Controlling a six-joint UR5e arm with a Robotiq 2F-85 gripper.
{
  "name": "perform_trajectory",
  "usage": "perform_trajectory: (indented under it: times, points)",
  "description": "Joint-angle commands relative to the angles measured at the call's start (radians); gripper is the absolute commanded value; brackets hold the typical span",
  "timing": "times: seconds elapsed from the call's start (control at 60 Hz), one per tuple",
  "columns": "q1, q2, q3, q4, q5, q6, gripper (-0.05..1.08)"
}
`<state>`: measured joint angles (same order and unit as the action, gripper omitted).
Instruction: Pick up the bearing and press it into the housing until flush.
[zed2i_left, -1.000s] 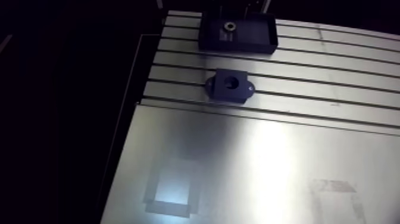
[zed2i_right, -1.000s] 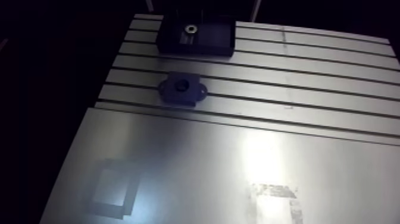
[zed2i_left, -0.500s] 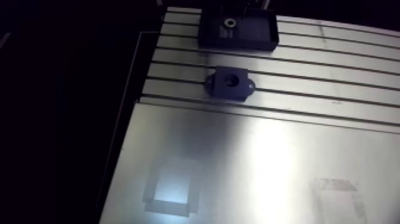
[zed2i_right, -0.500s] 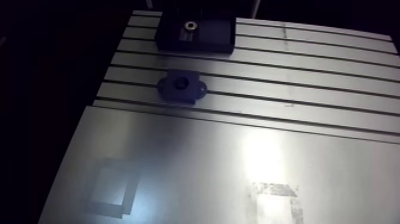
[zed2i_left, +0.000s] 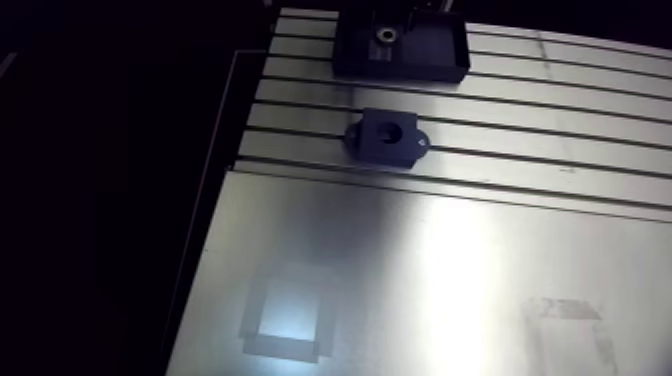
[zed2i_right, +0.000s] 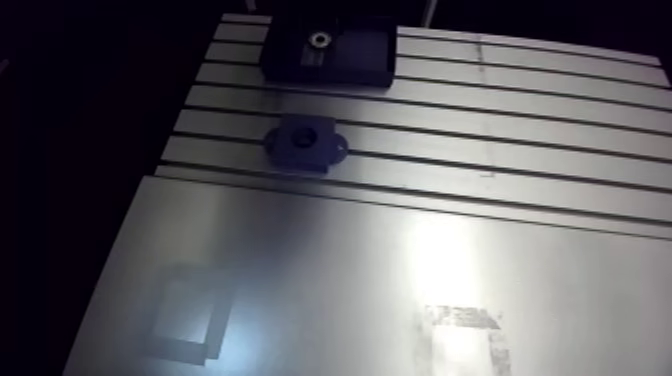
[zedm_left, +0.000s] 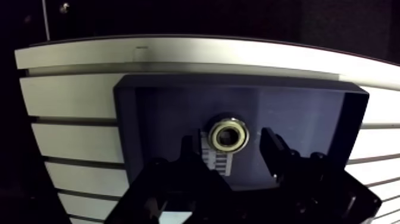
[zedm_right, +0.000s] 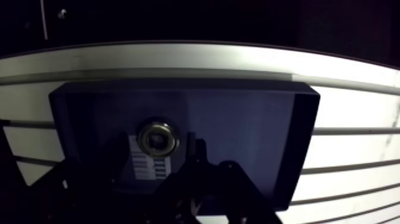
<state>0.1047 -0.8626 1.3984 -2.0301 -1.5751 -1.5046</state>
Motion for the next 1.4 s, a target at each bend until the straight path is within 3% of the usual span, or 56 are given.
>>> perform_trajectory:
  times: [0.017, 1.4]
  points:
    - [0.001, 0.002, 0.003, -0.002, 0.0, -0.001, 0.39]
    - [0.003, 0.011, 0.006, -0.008, -0.001, -0.006, 0.48]
